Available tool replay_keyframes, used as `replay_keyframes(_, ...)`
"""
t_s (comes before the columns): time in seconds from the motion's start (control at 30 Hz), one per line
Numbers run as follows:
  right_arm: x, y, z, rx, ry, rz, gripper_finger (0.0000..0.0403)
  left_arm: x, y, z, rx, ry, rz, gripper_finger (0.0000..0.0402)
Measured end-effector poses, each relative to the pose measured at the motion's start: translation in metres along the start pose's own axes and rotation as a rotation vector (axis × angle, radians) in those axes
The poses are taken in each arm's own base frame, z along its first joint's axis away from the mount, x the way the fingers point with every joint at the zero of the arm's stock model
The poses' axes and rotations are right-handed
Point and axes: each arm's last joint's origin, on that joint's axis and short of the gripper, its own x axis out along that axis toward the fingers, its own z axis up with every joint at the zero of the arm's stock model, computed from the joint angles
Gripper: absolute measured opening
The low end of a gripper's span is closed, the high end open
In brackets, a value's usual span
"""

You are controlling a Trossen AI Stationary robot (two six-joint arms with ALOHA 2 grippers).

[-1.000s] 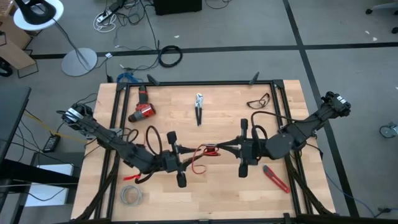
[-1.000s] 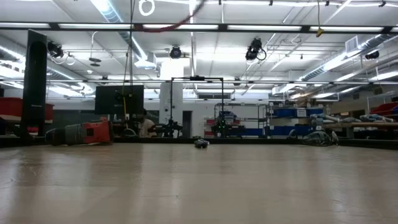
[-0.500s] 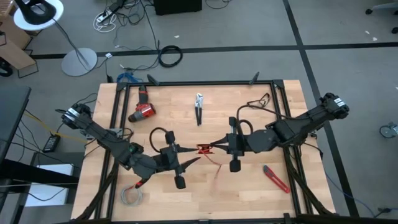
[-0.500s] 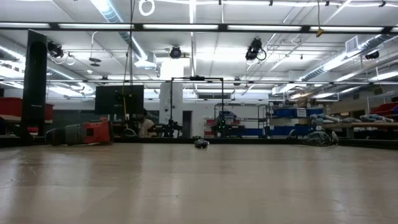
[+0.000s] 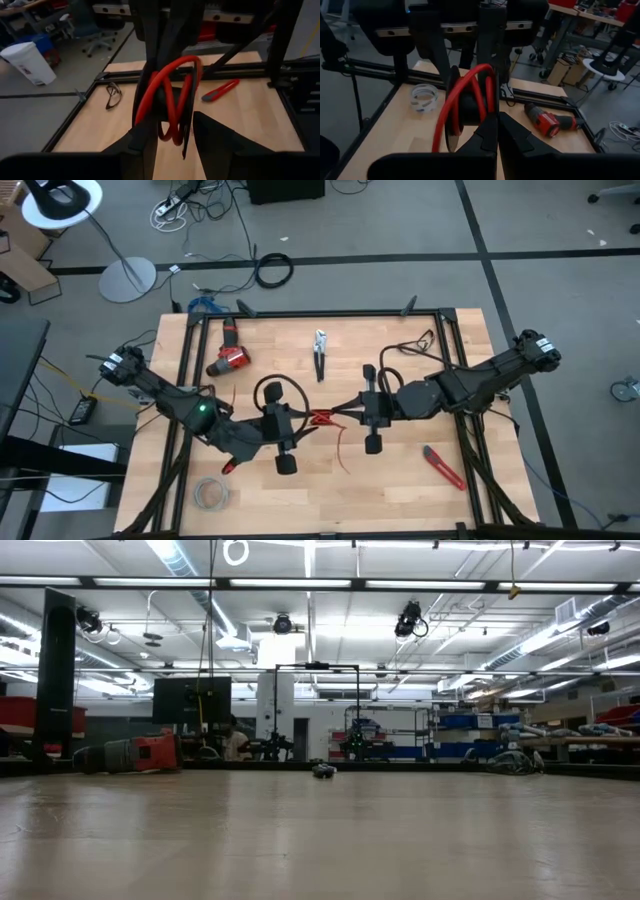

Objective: Coil cords
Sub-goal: Coil the red wire onto the black spool

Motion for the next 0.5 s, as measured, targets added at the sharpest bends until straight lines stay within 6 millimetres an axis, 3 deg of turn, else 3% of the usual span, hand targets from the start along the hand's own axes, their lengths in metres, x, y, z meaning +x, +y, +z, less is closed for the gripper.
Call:
replay_keyframes(0.23,0.0006,-0.0013,0.0021,0.01,-0.021,-0.007,0.0,0.0023,0.0069,0.006,-0.006,0.016,-0.039,0.0108)
replay_keyframes(0.5,0.0012,-0.0027,0.0021,0.011,-0.021,-0.014,0.0,0.0045,0.0087,0.0067,0.017,0.019,-0.076,0.0017)
